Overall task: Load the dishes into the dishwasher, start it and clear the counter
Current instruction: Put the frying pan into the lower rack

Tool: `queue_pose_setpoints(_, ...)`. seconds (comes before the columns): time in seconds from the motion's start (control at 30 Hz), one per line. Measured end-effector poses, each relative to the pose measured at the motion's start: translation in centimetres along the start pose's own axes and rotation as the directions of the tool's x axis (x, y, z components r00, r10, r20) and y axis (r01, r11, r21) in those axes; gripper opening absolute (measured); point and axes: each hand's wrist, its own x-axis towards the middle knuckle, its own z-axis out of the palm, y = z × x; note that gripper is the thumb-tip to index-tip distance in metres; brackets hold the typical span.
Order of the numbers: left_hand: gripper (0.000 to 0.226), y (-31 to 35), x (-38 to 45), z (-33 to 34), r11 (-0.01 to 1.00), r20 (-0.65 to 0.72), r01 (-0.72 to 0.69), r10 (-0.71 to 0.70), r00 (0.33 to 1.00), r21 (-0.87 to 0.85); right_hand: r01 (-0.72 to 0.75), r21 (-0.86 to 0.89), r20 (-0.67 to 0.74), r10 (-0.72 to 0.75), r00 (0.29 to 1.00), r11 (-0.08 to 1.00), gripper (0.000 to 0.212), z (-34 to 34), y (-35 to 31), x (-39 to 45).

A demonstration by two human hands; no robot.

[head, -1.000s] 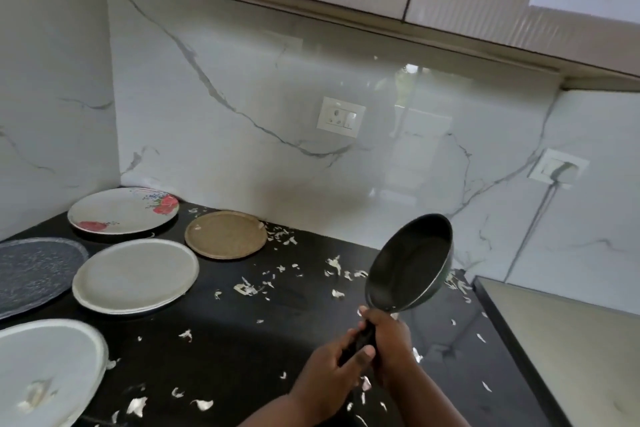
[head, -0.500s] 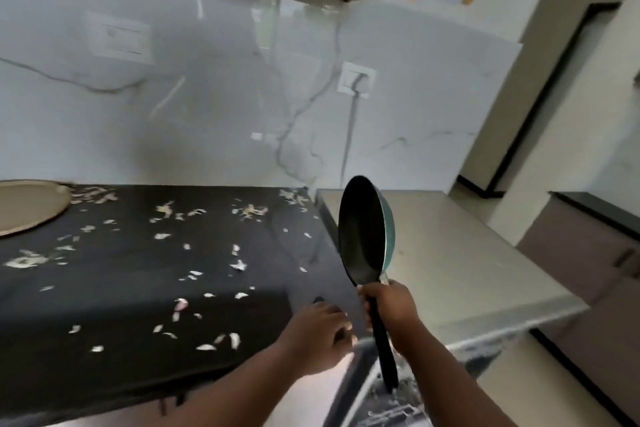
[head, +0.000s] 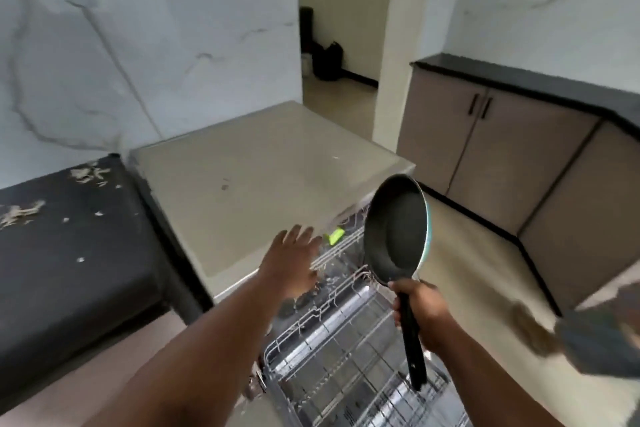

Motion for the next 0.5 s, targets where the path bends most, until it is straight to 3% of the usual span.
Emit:
queue_pose_setpoints(0.13, 0.083, -0.6, 5.6, 0.1, 0.985, 0.014, -0.083, 0.082, 0.997, 0.152, -0.151, 0.121, -0.095, 0.163, 0.982, 0.981, 0.010, -3.6, 5.8, 3.2)
queue_pose_setpoints(0.23, 0.091, -0.1, 10.4, 1.0, 0.976, 0.002, -0.132, 0.134, 0.991, 0.176, -0.261, 0.198, -0.160, 0.293, 0.943, 0.945, 0.011, -5.0, 10.9, 4.9)
queue_pose_setpoints(0.37, 0.090, 3.3, 18.7, 2.4, 0.955, -0.067, -0.246, 0.260, 0.963, 0.167, -0.370, 0.281, -0.263, 0.442, 0.858, 0.886, 0.016, -6.2, 18.4, 6.9)
queue_pose_setpoints(0.5, 0.102, 5.7, 27.3, 1.9, 0.953, -0.128, -0.274, 0.290, 0.948, 0.129, -0.420, 0.338, -0.367, 0.529, 0.765, 0.842, 0.017, -7.6, 25.0, 9.2)
